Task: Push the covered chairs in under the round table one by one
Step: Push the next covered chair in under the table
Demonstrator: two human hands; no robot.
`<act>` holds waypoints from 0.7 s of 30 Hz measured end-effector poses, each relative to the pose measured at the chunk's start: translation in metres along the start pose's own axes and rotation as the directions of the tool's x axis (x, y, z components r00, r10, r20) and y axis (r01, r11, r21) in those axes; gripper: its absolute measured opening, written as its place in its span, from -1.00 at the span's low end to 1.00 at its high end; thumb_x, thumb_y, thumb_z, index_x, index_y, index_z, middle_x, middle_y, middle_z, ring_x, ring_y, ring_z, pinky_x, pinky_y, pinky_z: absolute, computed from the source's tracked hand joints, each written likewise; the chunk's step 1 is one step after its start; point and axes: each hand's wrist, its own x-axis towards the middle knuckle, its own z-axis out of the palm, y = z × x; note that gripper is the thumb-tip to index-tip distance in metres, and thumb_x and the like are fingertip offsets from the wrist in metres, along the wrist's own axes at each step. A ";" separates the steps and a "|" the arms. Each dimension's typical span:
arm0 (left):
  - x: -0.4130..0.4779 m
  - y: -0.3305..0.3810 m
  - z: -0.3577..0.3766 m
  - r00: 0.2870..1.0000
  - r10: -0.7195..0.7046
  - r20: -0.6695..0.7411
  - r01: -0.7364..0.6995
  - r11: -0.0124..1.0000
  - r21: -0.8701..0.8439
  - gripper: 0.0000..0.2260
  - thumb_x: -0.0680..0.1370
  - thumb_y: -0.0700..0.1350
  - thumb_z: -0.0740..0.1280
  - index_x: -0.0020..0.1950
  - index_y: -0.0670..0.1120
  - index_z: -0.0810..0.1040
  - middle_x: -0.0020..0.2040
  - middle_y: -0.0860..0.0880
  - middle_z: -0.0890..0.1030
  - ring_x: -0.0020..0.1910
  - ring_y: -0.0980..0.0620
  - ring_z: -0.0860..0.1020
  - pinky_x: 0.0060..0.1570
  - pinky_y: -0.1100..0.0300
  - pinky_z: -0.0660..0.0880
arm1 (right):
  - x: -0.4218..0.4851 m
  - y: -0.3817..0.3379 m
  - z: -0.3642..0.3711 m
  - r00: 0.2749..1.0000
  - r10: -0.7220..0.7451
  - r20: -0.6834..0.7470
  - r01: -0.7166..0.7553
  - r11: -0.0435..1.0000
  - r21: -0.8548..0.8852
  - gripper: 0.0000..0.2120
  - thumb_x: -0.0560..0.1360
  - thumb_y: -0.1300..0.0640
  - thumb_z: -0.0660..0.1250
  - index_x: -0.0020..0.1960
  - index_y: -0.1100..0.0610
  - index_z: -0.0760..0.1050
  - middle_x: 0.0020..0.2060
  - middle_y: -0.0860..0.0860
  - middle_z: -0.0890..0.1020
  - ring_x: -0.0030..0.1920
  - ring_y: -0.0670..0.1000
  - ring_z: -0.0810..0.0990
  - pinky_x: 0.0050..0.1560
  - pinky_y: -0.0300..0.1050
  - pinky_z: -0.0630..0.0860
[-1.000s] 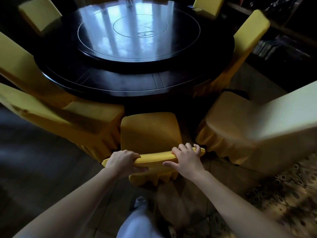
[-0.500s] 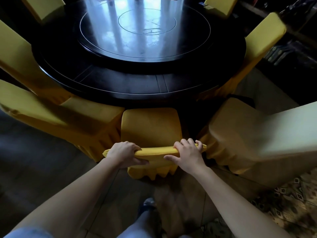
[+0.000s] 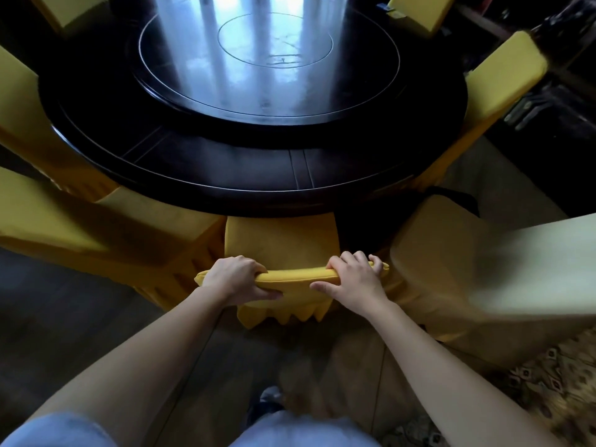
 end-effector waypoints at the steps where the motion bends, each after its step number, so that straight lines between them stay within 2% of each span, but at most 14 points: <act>1: 0.003 -0.001 -0.001 1.000 0.003 0.006 -0.003 1.000 -0.001 -0.35 0.26 0.53 0.18 0.12 0.13 0.60 -0.05 0.15 0.64 -0.16 0.13 0.57 -0.31 0.24 0.47 | 0.003 0.000 -0.001 1.000 -0.002 0.008 0.002 1.000 0.002 -0.39 0.39 -0.46 0.03 0.17 -0.06 0.44 0.17 -0.04 0.49 0.25 0.03 0.38 0.37 0.16 0.15; 4: 0.004 -0.006 -0.002 1.000 0.008 0.011 -0.008 1.000 0.002 -0.32 0.27 0.52 0.18 0.17 0.11 0.58 0.00 0.13 0.64 -0.12 0.13 0.58 -0.28 0.25 0.49 | 0.005 -0.003 -0.002 1.000 -0.006 0.024 0.006 1.000 -0.008 -0.39 0.40 -0.46 0.03 0.19 -0.06 0.44 0.18 -0.05 0.50 0.25 0.03 0.39 0.36 0.17 0.17; 10: 0.003 -0.005 -0.004 0.999 -0.001 0.047 0.003 0.999 -0.043 -0.19 0.23 0.57 0.03 0.18 0.06 0.57 -0.06 0.10 0.62 -0.20 0.16 0.50 -0.33 0.28 0.41 | 0.005 -0.005 -0.004 0.998 0.007 0.070 -0.007 1.000 -0.005 -0.39 0.41 -0.45 0.05 0.24 -0.07 0.42 0.23 -0.05 0.48 0.30 0.05 0.36 0.38 0.20 0.13; 14: 0.003 -0.003 -0.005 0.997 -0.027 0.077 0.034 0.995 -0.090 -0.11 0.21 0.59 -0.10 0.17 0.04 0.57 -0.17 0.10 0.57 -0.27 0.15 0.51 -0.41 0.29 0.37 | 0.002 -0.008 -0.007 0.994 0.049 0.098 -0.053 0.998 0.039 -0.42 0.43 -0.42 0.10 0.27 -0.08 0.42 0.28 -0.05 0.46 0.33 0.05 0.31 0.39 0.20 0.11; 16: 0.005 -0.002 -0.003 0.995 -0.025 0.092 0.034 0.995 -0.099 -0.15 0.26 0.58 -0.12 0.16 0.04 0.58 -0.22 0.11 0.56 -0.31 0.16 0.51 -0.44 0.29 0.36 | -0.004 -0.009 -0.006 0.995 0.068 0.078 -0.074 0.994 0.076 -0.44 0.44 -0.39 0.13 0.30 -0.08 0.41 0.31 -0.06 0.44 0.36 0.04 0.28 0.42 0.22 0.07; 19: 0.004 0.000 0.001 0.996 -0.052 0.078 0.061 0.992 -0.112 -0.16 0.30 0.55 -0.18 0.14 0.07 0.59 -0.24 0.09 0.59 -0.30 0.16 0.53 -0.40 0.22 0.48 | -0.014 -0.007 -0.003 0.996 0.079 0.042 -0.083 0.989 0.120 -0.47 0.48 -0.34 0.14 0.33 -0.08 0.37 0.35 -0.08 0.40 0.41 0.03 0.25 0.47 0.24 -0.02; 21: 0.004 0.003 0.002 0.994 -0.065 0.084 0.074 0.991 -0.111 -0.19 0.32 0.54 -0.17 0.21 0.10 0.55 -0.11 0.06 0.63 -0.18 0.12 0.57 -0.29 0.19 0.53 | -0.021 -0.008 0.000 0.996 0.084 0.016 -0.085 0.987 0.136 -0.50 0.51 -0.30 0.11 0.35 -0.07 0.35 0.36 -0.09 0.38 0.42 0.02 0.24 0.48 0.26 -0.06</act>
